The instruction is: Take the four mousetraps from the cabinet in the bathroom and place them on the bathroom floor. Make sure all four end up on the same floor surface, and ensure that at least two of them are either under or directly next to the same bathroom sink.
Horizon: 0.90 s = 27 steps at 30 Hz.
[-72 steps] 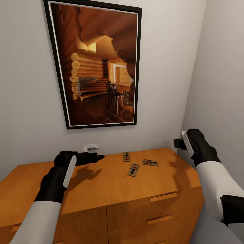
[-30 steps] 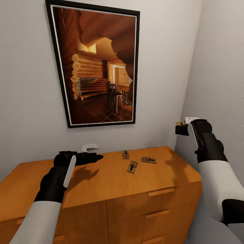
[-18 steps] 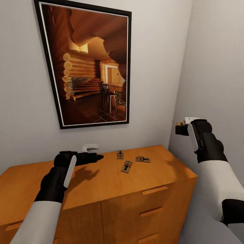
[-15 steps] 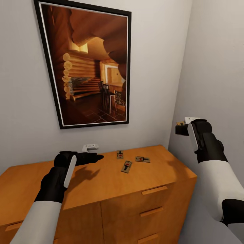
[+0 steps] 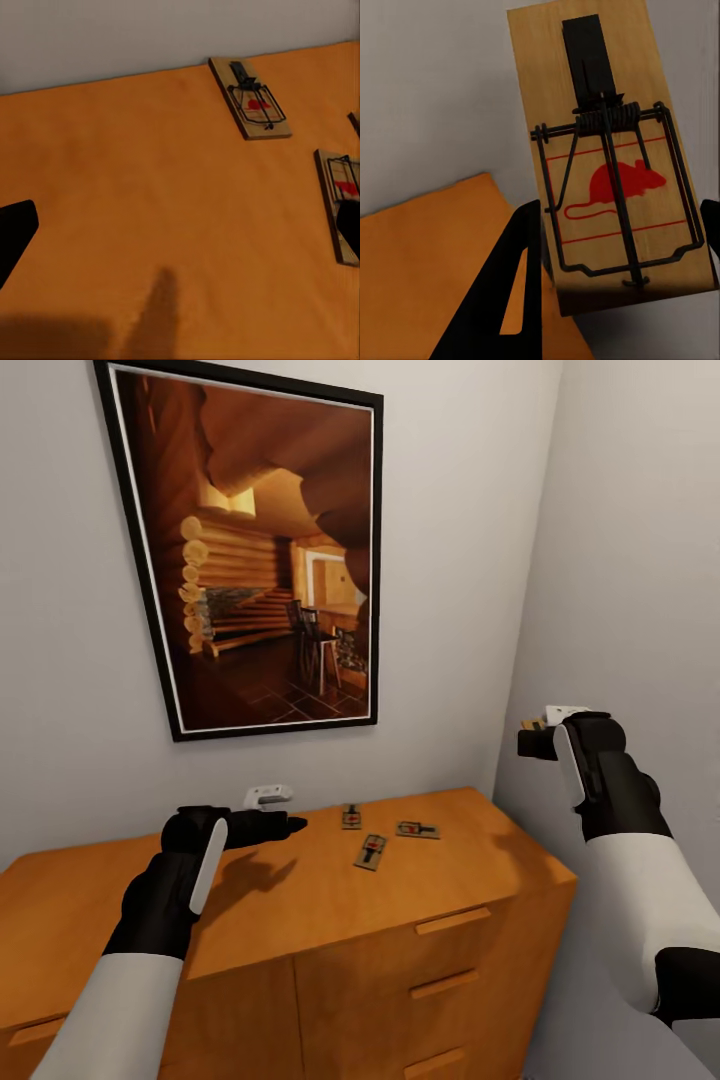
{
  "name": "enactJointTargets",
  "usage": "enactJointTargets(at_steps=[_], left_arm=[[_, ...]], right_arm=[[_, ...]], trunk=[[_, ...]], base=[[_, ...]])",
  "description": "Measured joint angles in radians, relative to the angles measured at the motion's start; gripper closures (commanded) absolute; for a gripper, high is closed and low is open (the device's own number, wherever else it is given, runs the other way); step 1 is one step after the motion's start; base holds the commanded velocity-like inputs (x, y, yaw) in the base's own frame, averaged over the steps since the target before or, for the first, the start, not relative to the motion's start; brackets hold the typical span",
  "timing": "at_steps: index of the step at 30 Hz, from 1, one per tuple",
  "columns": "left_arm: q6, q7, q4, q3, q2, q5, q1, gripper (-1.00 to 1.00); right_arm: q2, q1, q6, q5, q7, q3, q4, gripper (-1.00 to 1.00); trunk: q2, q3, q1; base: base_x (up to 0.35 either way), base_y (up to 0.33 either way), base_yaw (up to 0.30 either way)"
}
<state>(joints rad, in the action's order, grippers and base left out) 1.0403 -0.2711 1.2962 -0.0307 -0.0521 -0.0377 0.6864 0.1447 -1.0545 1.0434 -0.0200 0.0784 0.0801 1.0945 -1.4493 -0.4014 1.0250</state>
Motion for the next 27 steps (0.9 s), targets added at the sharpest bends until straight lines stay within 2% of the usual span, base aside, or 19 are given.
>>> enactJointTargets(at_steps=[7,20,27], left_arm=[[0.0,0.0,-0.001,0.004,0.0,0.001,0.0,-1.0],[0.0,-0.001,-0.001,0.015,-0.001,0.0,0.0,-1.0],[0.0,-0.001,-0.001,0.015,-0.001,0.0,0.0,-1.0]], right_arm=[[0.0,0.0,0.0,0.0,0.0,0.0,0.0,1.0],[-0.001,0.0,0.0,0.0,0.0,0.0,-0.001,1.0],[-0.001,0.0,0.0,0.0,0.0,0.0,-0.001,1.0]], trunk=[[0.0,0.0,0.0],[0.0,0.0,0.0],[0.0,0.0,0.0]], base=[[0.0,0.0,-0.121],[0.0,0.0,-0.018],[0.0,0.0,-0.169]])
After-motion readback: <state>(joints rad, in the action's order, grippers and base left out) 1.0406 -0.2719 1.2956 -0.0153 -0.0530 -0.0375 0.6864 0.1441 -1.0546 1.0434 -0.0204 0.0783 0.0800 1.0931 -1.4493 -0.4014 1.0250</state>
